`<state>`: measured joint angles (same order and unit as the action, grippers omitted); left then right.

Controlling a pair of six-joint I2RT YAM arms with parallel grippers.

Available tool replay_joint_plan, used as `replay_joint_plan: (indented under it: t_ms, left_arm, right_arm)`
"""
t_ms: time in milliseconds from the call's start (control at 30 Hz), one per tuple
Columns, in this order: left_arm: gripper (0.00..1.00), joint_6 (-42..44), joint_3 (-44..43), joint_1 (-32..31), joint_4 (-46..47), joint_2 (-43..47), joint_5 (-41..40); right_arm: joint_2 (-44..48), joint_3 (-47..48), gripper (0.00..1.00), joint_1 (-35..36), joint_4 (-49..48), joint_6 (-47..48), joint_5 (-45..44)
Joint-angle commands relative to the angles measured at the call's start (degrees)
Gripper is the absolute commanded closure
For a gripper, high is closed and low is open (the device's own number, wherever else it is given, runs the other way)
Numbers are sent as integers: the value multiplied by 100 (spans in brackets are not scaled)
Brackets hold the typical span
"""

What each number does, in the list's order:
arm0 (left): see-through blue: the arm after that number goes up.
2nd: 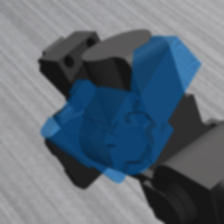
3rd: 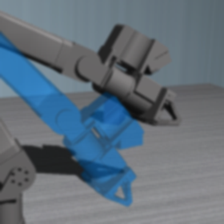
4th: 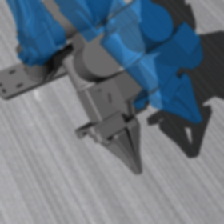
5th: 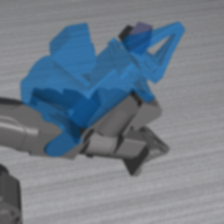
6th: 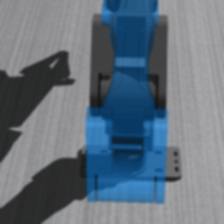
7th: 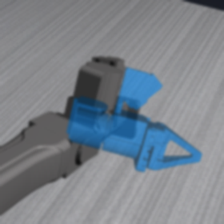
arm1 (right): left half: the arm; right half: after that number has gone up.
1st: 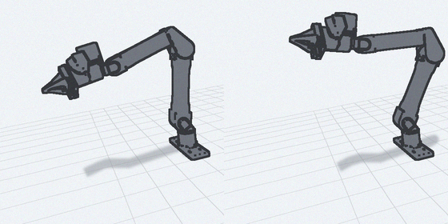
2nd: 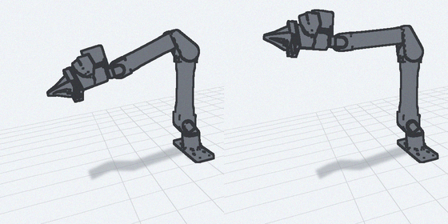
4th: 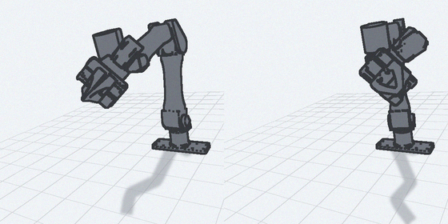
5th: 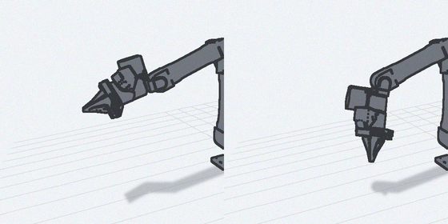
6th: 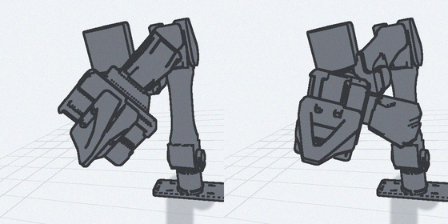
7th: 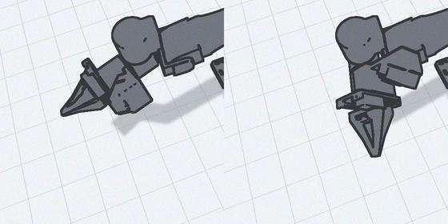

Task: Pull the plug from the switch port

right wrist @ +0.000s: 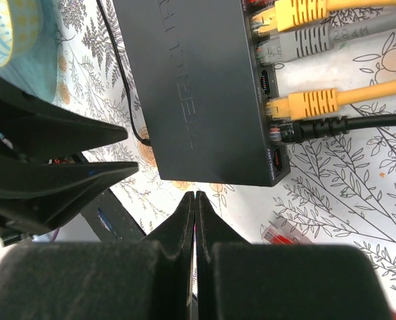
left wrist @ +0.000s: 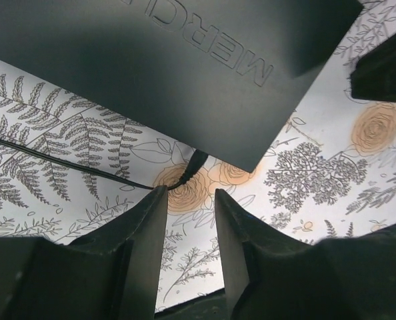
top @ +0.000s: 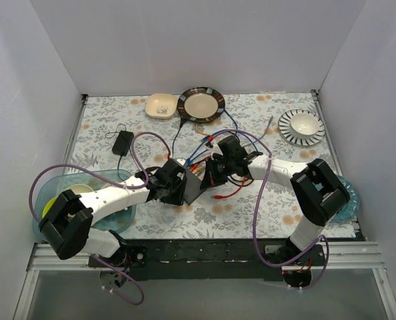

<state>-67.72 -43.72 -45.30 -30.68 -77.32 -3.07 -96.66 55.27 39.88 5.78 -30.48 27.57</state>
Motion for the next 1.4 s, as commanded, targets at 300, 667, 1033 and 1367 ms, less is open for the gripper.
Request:
replay_joint_plan:
  t_ms: [300, 667, 1033, 1367]
  left_arm:
    - [63, 242, -92, -5, 536, -547, -273]
    - [70, 277, -163, -5, 940, -864, 69]
    - [93, 14, -532, -119, 1257, -1241, 746]
    - [100, -162, -637, -190, 1161, -1330, 624]
  right_arm:
    - [306, -183, 99, 11, -174, -37, 11]
    - [464, -341, 99, 11, -95, -20, -85]
    - [1009, -367, 99, -33, 292, 139, -665]
    - [641, -604, 99, -94, -514, -440, -403]
